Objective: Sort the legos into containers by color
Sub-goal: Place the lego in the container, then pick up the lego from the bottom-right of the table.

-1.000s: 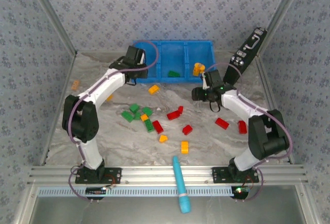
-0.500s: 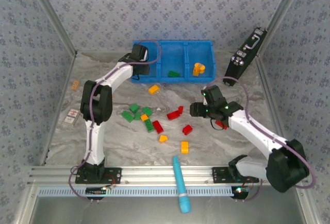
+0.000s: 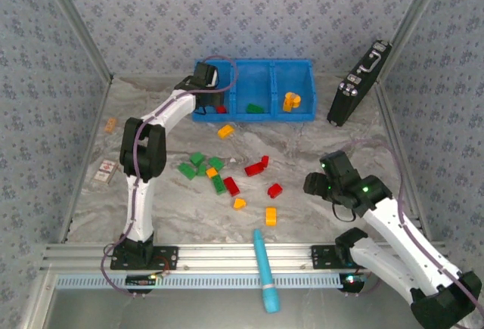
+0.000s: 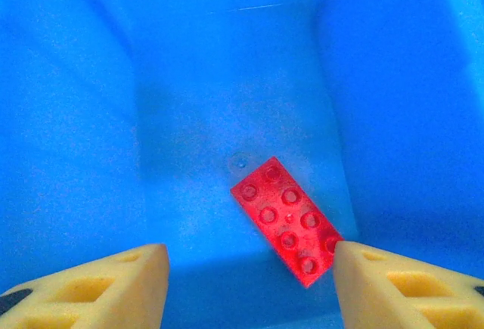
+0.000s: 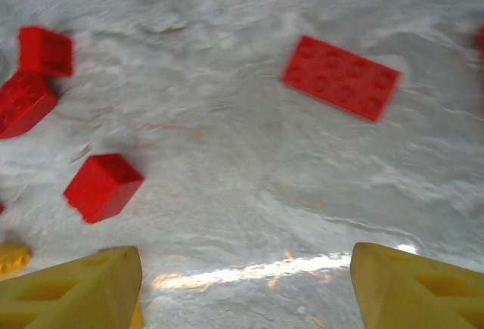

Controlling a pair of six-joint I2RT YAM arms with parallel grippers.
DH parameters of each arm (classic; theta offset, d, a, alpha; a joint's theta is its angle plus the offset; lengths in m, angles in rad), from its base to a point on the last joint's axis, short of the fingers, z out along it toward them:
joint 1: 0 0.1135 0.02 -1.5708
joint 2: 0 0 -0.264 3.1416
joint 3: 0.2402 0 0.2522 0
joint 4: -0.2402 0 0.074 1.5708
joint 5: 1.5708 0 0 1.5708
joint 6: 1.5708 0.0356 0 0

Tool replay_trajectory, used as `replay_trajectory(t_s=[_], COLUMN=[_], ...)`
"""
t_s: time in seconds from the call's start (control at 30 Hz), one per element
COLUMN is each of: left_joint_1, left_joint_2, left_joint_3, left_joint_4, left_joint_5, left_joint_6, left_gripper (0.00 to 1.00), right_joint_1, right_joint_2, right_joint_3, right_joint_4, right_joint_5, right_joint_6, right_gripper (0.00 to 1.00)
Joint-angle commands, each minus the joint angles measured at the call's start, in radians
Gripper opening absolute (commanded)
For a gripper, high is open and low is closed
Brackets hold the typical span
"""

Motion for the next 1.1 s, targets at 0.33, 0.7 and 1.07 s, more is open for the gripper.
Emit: replay_trajectory(t_s=[0.33, 0.7, 1.07], left_joint_1=[0.0, 0.004, 0.026], left_joint_2=[-0.333, -0.669, -0.77], left_joint_3=[-0.126, -0.432, -0.516], left_joint_4=[0.025, 0.044, 0.054], left_joint_5=[0.053, 0.08, 0.058], left_joint_6=[0.172, 0.168, 0.191], left_gripper=[0.65, 0.68, 0.7], right_joint_1=[-0.579, -0.783, -0.707], right_joint_2=[0.208, 0.489, 0.685], right_joint_3=[0.123, 0.104, 0.191], right_joint_4=[-0.042, 0.063, 0.092], right_joint_5=[-0.009, -0.182, -0.04], right_joint_6=[-0.17, -0.289, -0.425], right_gripper=[0.76, 0.77, 0.73])
